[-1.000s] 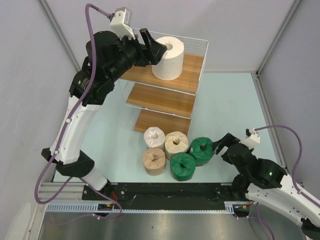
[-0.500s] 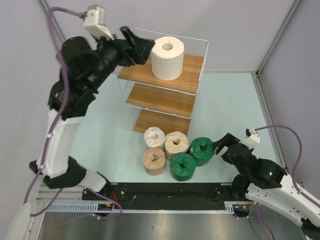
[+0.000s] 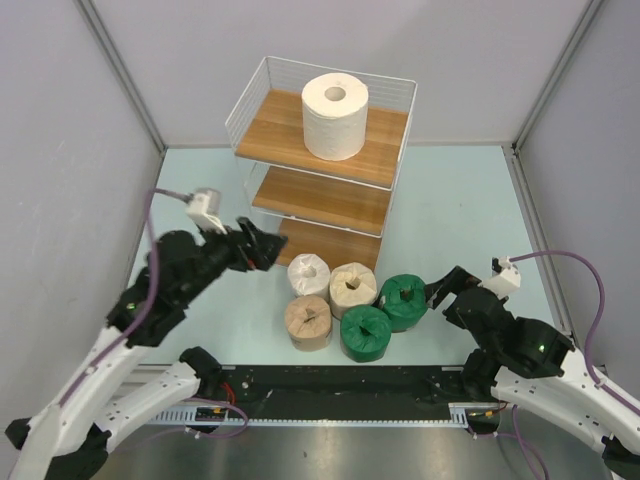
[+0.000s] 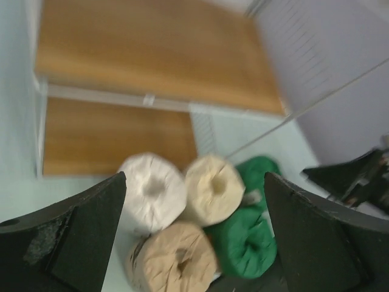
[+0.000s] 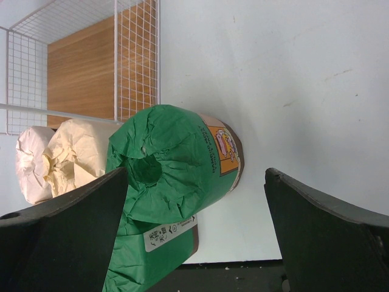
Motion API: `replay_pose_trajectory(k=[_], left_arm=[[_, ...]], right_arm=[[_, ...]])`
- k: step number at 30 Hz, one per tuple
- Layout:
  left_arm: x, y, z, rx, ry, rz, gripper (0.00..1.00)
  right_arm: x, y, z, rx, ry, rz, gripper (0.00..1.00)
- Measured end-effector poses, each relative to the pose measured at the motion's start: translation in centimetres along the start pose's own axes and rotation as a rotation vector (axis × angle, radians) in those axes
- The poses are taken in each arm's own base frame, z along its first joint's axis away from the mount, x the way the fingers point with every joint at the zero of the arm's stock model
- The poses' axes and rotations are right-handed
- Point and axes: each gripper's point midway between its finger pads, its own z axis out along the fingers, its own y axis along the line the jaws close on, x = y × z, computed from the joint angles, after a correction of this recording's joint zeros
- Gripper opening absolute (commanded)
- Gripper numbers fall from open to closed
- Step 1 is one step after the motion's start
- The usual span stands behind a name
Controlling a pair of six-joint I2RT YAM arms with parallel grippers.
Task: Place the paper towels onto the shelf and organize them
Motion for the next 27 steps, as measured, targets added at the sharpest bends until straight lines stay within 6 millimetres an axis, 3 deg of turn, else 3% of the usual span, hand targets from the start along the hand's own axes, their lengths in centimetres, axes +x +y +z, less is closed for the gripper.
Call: replay_pose_trajectory(k=[4, 6, 14, 22, 27], left_arm=[[10.3, 4.9, 1.6, -0.105, 0.225, -0.064, 1.00], [12.6, 6.1, 1.5, -0.138, 0.270, -0.082, 1.00], [12.5, 5.7, 3.2, -0.095, 0.193, -0.144, 1.00], [17.5, 8.7, 5.3, -0.183, 0.261, -0.174, 1.00], [16.9, 9.5, 5.5, -0.218, 0.218, -0.170, 1.00]], right_arm=[[0.2, -0.2, 0.1, 0.006, 0.002, -0.001, 1.00], [0.3, -0.2, 0.2, 0.008, 0.003, -0.002, 1.00], [0.3, -0.3, 0.2, 0.009, 0.003, 0.000, 1.00], [0.1, -0.3, 0.2, 0.014, -0.008, 0.004, 1.00], [-0.1, -0.5, 0.3, 0.020, -0.016, 0.006, 1.00]])
